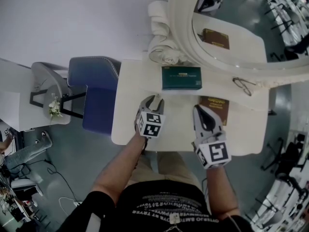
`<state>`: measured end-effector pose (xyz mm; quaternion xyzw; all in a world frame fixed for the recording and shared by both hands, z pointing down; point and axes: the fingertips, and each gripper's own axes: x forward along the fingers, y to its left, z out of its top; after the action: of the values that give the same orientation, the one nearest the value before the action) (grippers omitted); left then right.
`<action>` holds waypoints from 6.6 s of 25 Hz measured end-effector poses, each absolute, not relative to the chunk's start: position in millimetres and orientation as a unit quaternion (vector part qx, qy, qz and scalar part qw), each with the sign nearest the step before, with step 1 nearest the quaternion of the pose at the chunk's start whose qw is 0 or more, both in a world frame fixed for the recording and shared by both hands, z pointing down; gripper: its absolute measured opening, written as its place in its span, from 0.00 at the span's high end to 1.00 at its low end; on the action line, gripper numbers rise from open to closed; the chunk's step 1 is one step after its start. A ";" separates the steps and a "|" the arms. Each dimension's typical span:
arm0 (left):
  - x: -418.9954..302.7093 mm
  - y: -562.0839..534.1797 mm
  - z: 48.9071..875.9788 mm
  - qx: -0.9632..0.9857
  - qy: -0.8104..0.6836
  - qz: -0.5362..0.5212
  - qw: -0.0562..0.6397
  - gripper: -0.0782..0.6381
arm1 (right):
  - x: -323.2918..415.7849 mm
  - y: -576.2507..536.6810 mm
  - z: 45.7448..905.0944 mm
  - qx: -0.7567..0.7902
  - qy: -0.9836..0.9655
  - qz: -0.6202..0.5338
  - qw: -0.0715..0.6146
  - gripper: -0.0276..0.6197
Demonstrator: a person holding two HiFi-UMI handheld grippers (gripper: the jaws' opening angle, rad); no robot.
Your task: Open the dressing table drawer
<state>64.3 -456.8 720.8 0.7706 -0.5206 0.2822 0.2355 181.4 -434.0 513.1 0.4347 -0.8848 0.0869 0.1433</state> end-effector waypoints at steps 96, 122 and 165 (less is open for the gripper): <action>65.5 -404.7 741.7 0.754 -0.502 0.337 0.258 0.77 | 175.2 -401.4 483.5 0.457 -0.876 0.084 0.131 0.95; 47.2 -379.6 693.2 0.783 -0.505 0.292 0.215 0.77 | 174.6 -388.7 480.3 0.467 -0.871 0.072 0.134 0.95; -48.2 -329.5 412.2 0.832 -0.542 0.109 0.050 0.89 | 160.8 -302.8 437.4 0.536 -0.833 0.038 0.127 0.95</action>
<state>-48.2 -329.5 412.2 0.8319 -0.5418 0.1094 0.0505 160.8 -302.8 437.4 0.5365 -0.8335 0.0380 0.1266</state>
